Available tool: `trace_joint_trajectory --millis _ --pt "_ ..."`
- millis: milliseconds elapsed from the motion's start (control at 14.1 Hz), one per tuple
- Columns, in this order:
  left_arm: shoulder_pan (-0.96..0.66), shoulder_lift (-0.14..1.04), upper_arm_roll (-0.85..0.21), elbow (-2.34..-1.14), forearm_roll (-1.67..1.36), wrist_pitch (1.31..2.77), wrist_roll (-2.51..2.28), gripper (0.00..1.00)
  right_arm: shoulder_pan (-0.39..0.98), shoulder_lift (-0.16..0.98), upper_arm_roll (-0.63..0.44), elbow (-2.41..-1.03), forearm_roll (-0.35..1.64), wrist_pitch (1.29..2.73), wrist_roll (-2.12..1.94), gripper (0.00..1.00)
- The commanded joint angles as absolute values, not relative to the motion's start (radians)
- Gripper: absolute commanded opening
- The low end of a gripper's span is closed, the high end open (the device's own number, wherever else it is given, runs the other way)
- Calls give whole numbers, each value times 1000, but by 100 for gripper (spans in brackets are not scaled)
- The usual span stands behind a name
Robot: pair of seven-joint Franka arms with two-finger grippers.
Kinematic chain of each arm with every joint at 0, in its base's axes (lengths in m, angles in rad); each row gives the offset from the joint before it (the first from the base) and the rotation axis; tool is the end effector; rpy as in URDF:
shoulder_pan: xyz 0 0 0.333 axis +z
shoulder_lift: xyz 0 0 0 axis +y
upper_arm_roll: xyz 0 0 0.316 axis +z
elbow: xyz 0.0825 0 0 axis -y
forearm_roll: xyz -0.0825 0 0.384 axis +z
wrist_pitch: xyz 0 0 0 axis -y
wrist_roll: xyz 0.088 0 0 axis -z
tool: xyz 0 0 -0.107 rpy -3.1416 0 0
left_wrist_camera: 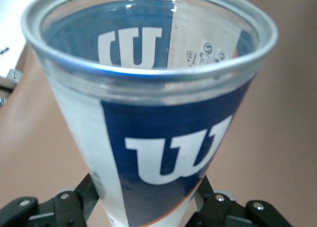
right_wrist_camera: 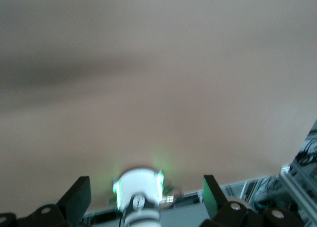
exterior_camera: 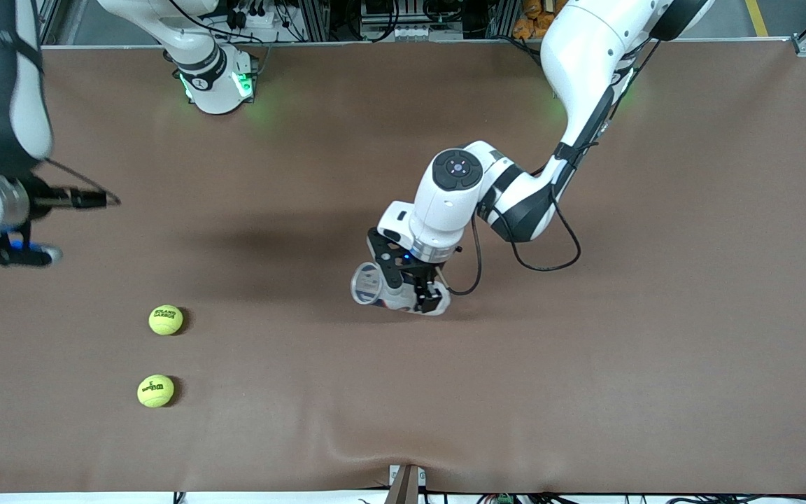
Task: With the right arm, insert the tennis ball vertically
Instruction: 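Lift the upright can with the left gripper while the right gripper reaches the balls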
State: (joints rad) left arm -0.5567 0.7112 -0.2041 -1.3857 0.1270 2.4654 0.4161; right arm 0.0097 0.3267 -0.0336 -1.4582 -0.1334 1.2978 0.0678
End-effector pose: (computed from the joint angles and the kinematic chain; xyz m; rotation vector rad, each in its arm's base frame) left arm 0.5776 -0.4984 0.3368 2.4866 -1.6768 0.5673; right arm 0.5997 -0.0287 0.4705 2.8965 -0.1401 -0.7154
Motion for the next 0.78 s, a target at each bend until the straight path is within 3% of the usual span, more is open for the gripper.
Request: trace_joint_trajectory --millis 0,354,707 --pt "-584 729 -204 -1399 71 2589 359 79 0 386 -25 -1416 -141 1394 77 100" --pt "-609 794 -207 -1445 43 2886 226 79 80 469 -23 -1411 -163 1517 80 100" --pt "-664 963 -209 -1468 -31 3357 161 79 -44 560 -23 -1434 58 1757 77 100"
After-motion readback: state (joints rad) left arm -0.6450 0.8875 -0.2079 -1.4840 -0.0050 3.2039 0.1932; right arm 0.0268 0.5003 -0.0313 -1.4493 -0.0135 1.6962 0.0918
